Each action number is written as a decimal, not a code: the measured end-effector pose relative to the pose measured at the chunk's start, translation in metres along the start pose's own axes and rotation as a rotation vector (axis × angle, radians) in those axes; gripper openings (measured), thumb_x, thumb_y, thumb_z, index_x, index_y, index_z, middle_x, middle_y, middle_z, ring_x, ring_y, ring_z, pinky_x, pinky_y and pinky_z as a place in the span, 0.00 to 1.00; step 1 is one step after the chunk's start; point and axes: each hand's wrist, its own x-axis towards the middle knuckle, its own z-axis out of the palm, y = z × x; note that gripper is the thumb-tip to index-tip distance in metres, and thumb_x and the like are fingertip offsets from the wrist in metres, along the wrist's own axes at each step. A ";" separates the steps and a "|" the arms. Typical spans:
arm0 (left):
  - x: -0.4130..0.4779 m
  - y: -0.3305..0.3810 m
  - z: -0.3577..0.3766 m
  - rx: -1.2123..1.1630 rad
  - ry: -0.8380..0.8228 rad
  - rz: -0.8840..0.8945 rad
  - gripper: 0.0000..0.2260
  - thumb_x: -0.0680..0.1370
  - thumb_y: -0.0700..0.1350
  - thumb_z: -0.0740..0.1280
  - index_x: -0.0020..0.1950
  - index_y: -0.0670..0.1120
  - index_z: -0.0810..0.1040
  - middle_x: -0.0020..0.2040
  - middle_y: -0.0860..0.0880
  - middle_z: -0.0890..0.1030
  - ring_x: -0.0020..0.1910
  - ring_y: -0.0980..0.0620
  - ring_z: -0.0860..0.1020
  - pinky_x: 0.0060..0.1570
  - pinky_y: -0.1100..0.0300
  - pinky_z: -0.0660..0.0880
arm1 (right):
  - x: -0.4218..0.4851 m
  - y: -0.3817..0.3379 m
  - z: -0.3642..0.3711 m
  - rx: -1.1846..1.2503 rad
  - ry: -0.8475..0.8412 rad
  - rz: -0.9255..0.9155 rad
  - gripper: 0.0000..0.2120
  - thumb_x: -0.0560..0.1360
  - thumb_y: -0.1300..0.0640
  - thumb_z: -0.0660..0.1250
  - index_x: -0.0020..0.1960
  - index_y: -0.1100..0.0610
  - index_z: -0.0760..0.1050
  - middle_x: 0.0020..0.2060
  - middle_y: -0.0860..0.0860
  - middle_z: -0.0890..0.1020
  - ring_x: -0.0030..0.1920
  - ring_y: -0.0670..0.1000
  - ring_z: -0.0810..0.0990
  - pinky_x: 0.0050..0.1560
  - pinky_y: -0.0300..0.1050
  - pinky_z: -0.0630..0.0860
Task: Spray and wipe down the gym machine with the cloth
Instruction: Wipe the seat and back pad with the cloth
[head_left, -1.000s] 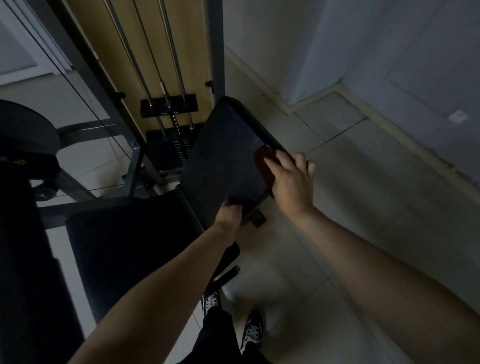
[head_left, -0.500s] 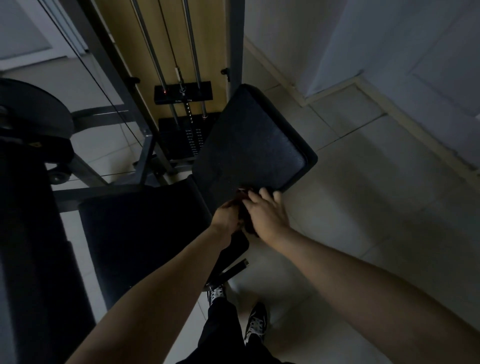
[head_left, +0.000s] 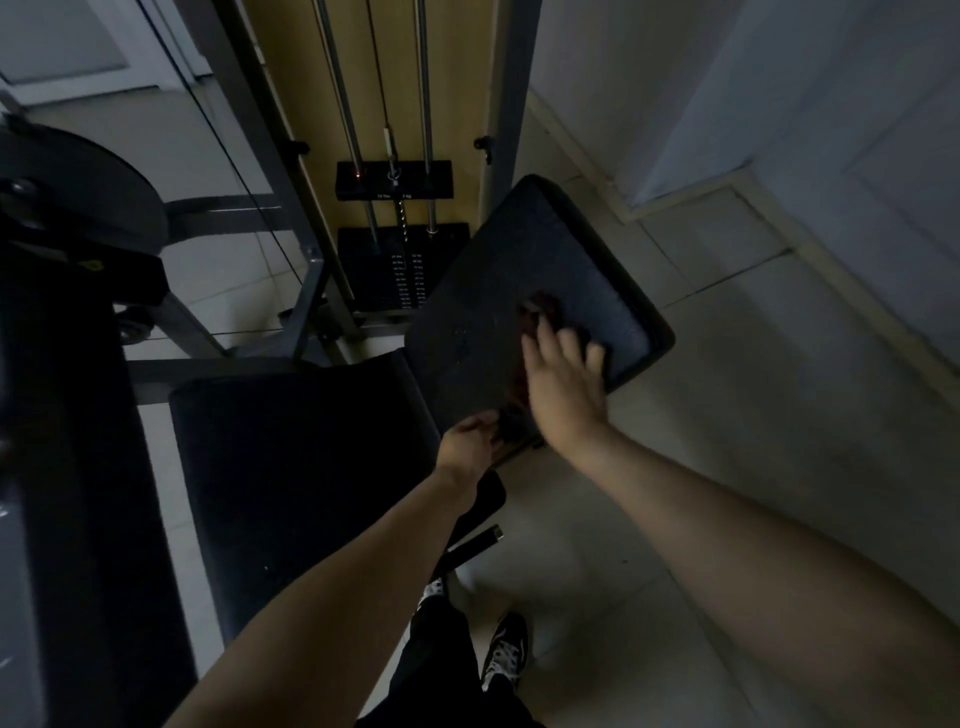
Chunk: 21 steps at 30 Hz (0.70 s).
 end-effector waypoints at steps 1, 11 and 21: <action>0.001 -0.001 -0.003 -0.003 -0.011 -0.004 0.13 0.85 0.36 0.52 0.64 0.39 0.73 0.62 0.39 0.79 0.51 0.46 0.81 0.48 0.59 0.79 | -0.008 -0.011 0.013 -0.002 -0.056 -0.060 0.27 0.80 0.56 0.49 0.79 0.56 0.58 0.80 0.56 0.54 0.69 0.59 0.61 0.64 0.59 0.60; 0.019 0.012 -0.026 0.121 -0.046 0.068 0.17 0.84 0.38 0.61 0.73 0.40 0.71 0.70 0.37 0.75 0.49 0.50 0.78 0.48 0.58 0.78 | 0.003 -0.023 0.030 -0.060 -0.201 -0.204 0.27 0.82 0.56 0.56 0.80 0.55 0.56 0.80 0.54 0.52 0.71 0.57 0.59 0.66 0.58 0.58; 0.077 0.054 -0.044 0.071 0.087 0.085 0.27 0.82 0.28 0.57 0.80 0.43 0.60 0.75 0.40 0.68 0.72 0.39 0.70 0.65 0.51 0.69 | 0.135 -0.025 -0.028 -0.086 0.038 0.035 0.32 0.78 0.51 0.64 0.79 0.58 0.57 0.79 0.58 0.53 0.70 0.62 0.61 0.66 0.62 0.62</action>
